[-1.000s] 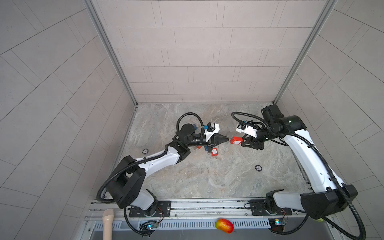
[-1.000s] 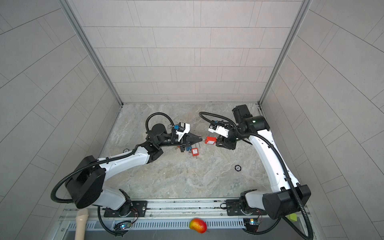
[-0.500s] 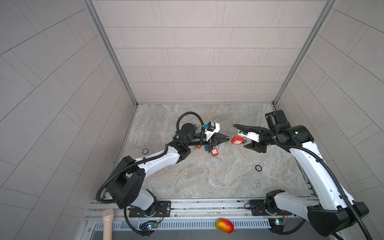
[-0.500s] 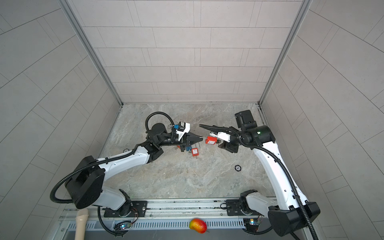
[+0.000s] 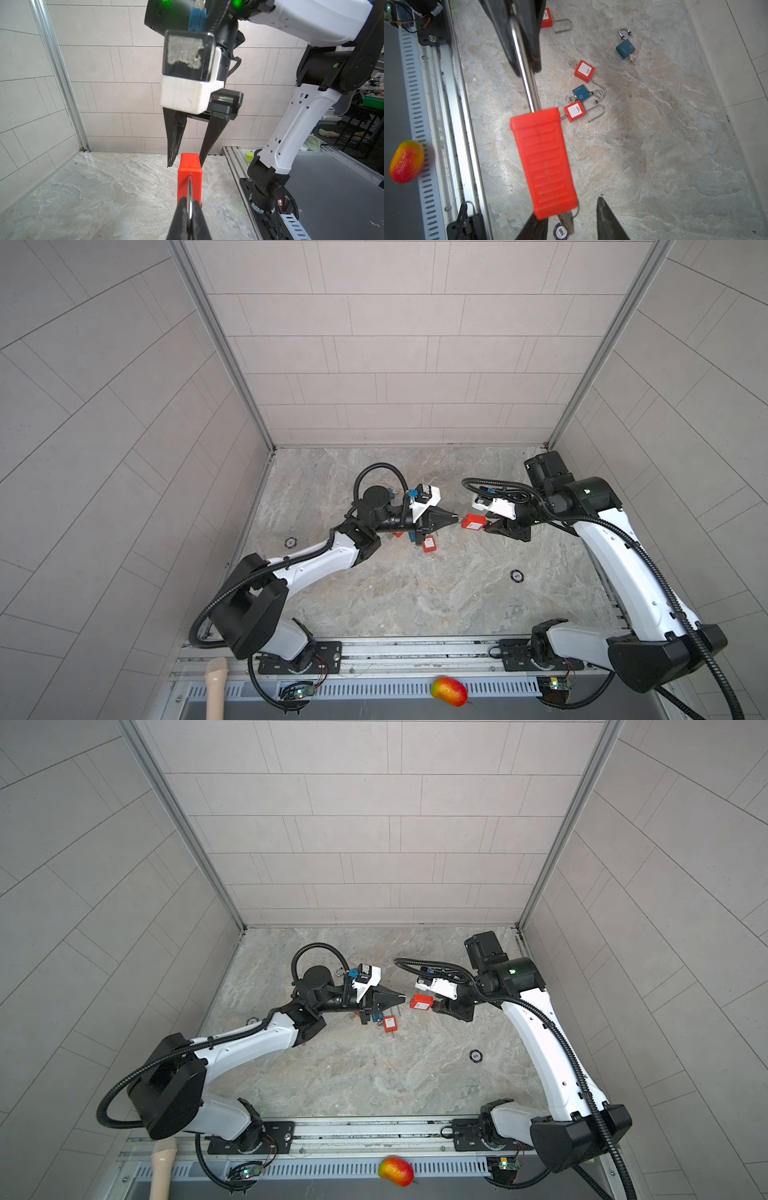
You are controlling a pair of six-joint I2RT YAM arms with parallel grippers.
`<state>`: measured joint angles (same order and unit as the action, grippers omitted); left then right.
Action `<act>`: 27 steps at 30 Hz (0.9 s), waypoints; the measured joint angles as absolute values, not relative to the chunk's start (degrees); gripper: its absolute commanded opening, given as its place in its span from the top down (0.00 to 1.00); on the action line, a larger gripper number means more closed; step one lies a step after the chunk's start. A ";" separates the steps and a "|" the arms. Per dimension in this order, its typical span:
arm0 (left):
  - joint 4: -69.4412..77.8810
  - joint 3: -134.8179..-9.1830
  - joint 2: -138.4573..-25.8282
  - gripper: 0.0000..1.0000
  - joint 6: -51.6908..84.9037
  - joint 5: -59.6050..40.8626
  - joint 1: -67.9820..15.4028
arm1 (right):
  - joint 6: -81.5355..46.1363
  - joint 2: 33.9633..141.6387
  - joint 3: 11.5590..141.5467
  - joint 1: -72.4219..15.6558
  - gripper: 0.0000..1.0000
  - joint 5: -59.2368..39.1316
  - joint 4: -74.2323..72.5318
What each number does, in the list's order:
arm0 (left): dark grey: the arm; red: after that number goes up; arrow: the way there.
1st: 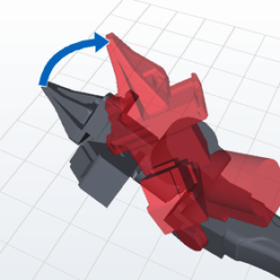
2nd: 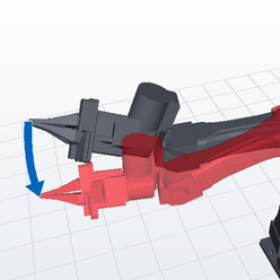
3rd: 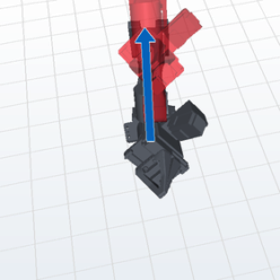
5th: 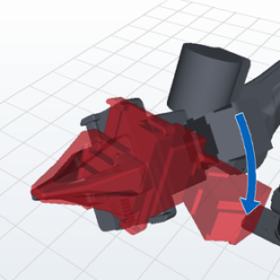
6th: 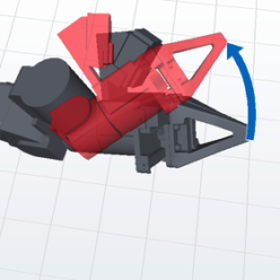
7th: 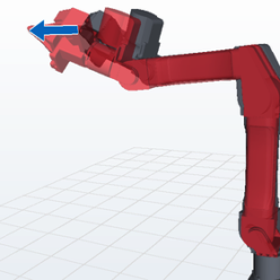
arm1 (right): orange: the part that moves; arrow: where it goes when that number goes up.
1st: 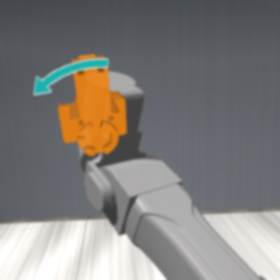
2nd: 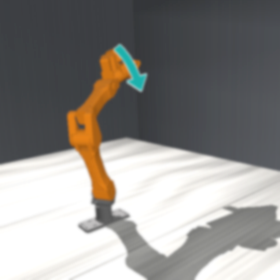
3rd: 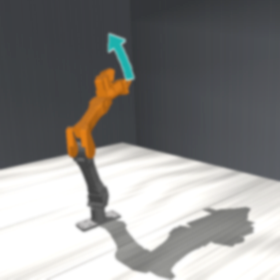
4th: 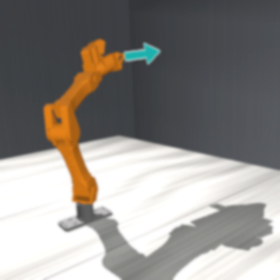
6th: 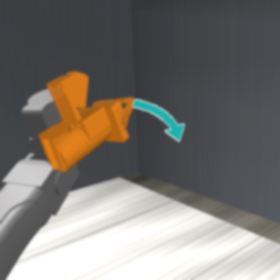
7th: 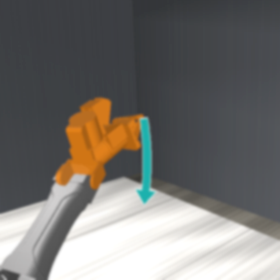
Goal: Lock with the key
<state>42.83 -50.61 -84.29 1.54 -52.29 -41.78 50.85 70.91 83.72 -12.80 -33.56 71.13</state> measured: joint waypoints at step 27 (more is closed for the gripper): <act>41.80 -51.42 -84.29 1.00 2.13 -49.69 -41.91 | 51.48 60.07 70.87 -17.37 0.73 -21.54 53.08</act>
<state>41.80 -51.42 -84.29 2.13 -49.69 -41.91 51.48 60.07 70.87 -17.37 -21.54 53.08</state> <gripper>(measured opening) 0.063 0.271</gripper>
